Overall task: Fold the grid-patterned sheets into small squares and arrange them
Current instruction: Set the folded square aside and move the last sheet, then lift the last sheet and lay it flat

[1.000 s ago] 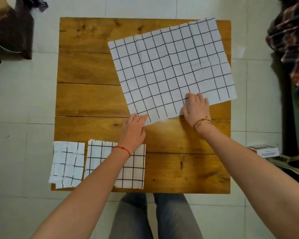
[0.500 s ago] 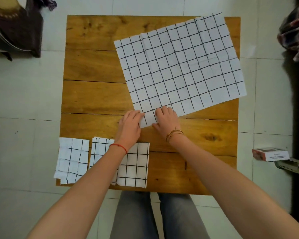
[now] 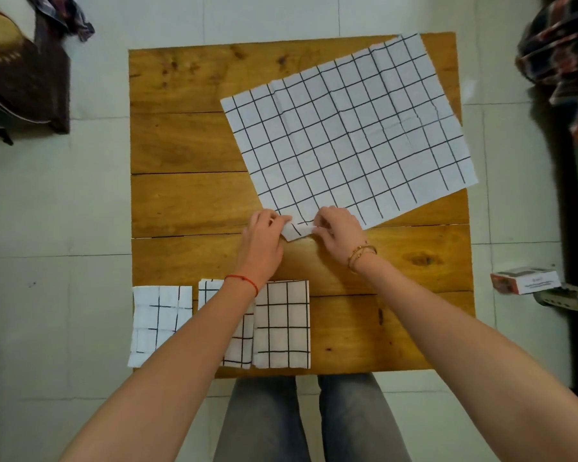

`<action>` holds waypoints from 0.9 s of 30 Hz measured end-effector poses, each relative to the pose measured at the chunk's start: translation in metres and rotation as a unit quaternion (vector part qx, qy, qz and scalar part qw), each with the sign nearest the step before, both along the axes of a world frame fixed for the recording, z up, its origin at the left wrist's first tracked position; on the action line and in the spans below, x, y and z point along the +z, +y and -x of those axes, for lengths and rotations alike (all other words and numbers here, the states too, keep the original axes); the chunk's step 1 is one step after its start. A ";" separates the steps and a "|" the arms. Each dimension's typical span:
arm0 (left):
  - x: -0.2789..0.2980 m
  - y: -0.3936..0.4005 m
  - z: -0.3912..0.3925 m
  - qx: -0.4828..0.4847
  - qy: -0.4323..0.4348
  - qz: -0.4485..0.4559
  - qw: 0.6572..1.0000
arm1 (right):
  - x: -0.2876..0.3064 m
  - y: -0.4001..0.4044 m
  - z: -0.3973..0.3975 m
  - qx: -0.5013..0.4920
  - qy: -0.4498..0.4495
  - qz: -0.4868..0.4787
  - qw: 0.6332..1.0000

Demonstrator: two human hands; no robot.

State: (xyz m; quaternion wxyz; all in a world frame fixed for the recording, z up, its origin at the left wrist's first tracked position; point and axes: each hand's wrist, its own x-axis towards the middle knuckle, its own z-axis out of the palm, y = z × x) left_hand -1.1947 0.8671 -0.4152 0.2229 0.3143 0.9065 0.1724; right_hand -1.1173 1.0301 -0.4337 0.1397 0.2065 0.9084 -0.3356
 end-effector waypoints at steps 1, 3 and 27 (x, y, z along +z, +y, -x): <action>0.004 0.002 0.006 0.000 0.010 -0.004 1.000 | 0.006 0.001 -0.001 -0.018 0.003 0.030 0.999; 0.015 0.004 0.017 -0.002 0.028 -0.011 1.000 | 0.019 0.003 -0.004 -0.050 0.012 0.064 0.997; 0.249 0.016 0.057 -0.103 0.081 -0.096 0.987 | 0.273 0.006 0.009 -0.065 0.205 -0.081 0.973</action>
